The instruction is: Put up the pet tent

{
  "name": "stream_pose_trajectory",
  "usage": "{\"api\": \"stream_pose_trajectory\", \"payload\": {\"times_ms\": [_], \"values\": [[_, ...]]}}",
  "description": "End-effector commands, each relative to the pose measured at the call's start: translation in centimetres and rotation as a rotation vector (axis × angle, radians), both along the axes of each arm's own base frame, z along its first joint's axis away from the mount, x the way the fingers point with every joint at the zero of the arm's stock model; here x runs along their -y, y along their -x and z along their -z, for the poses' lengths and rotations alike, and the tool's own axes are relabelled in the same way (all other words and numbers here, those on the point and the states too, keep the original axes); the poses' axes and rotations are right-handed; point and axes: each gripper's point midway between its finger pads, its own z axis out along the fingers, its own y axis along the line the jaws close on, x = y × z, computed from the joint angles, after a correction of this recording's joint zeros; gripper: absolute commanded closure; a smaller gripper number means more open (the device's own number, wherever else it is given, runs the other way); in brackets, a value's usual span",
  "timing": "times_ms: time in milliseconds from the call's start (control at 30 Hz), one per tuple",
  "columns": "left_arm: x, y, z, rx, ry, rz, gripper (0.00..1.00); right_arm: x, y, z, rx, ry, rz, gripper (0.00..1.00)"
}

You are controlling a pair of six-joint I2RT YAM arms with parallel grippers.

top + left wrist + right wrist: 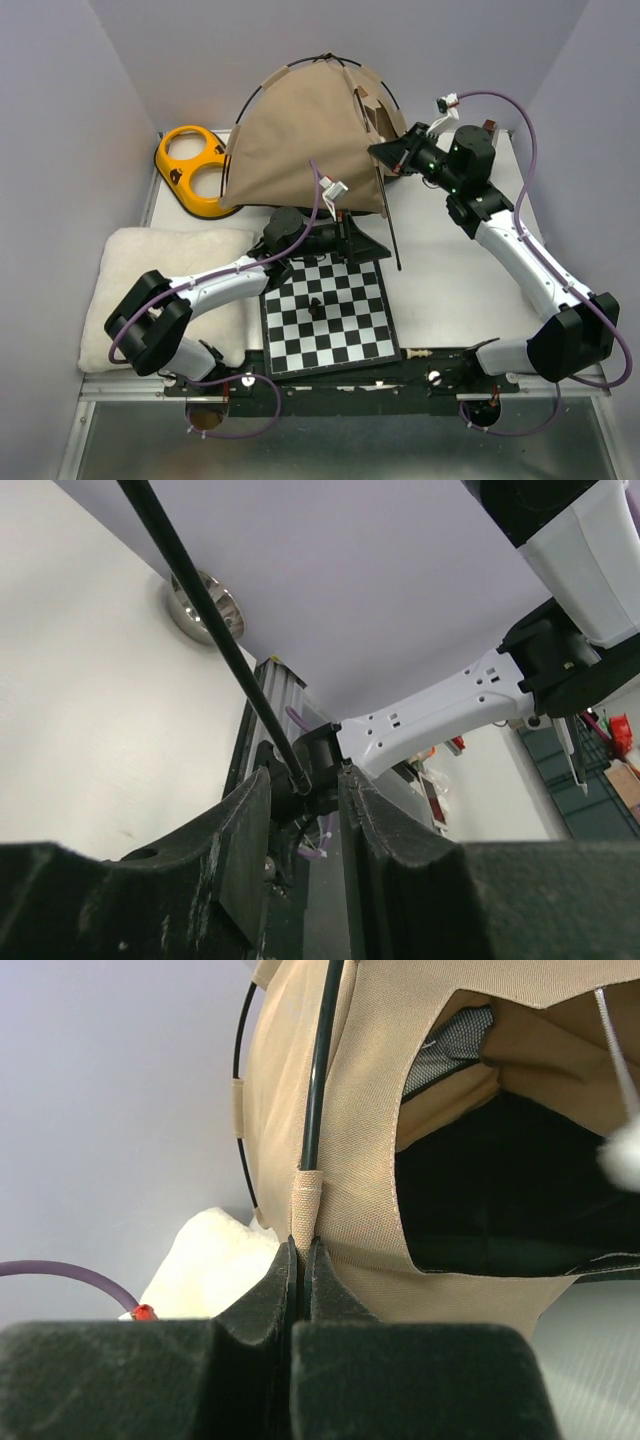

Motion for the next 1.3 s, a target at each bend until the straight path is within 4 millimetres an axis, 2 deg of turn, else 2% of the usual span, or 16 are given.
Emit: {"api": "stream_pose_trajectory", "payload": {"times_ms": [0, 133, 300, 400, 467, 500, 700, 867, 1133, 1200, 1267], "values": [[-0.6, -0.8, -1.4, 0.025, 0.022, -0.082, 0.57, -0.1, 0.3, -2.7, 0.108, -0.033, 0.02, 0.99], [0.1, -1.7, -2.1, 0.027, 0.029, -0.091, 0.57, -0.5, 0.4, -2.7, 0.107, -0.037, 0.019, 0.99], [0.9, -3.4, -1.3, -0.042, 0.01, -0.15, 0.58, -0.6, 0.3, -3.1, 0.125, -0.037, 0.04, 0.99], [0.8, -4.4, -1.2, -0.075, 0.007, -0.209, 0.65, -0.5, 0.0, -2.9, 0.121, -0.031, 0.063, 0.99], [0.2, -5.6, -0.1, -0.137, -0.038, -0.299, 0.72, -0.5, -0.1, -2.9, 0.12, -0.028, 0.071, 0.99], [-0.1, -5.8, 0.0, -0.156, -0.037, -0.325, 0.73, -0.6, -0.1, -2.8, 0.12, -0.024, 0.073, 0.99], [0.2, -4.2, -1.4, -0.119, -0.025, -0.313, 0.71, -0.6, -0.7, -2.4, 0.119, -0.013, 0.099, 0.99], [0.2, -3.4, -0.3, -0.145, -0.051, -0.317, 0.67, -0.8, -1.1, -2.8, 0.129, -0.016, 0.118, 0.99], [-0.1, -3.1, 0.6, -0.176, -0.084, -0.338, 0.67, -1.1, -1.6, -3.5, 0.152, -0.019, 0.129, 0.99], [0.0, -3.0, 0.5, -0.169, -0.081, -0.335, 0.74, -1.1, -1.6, -3.6, 0.156, -0.017, 0.133, 0.99], [0.0, -2.9, 0.2, -0.154, -0.077, -0.328, 1.0, -1.4, -1.5, -3.6, 0.16, -0.012, 0.119, 0.99]]}}
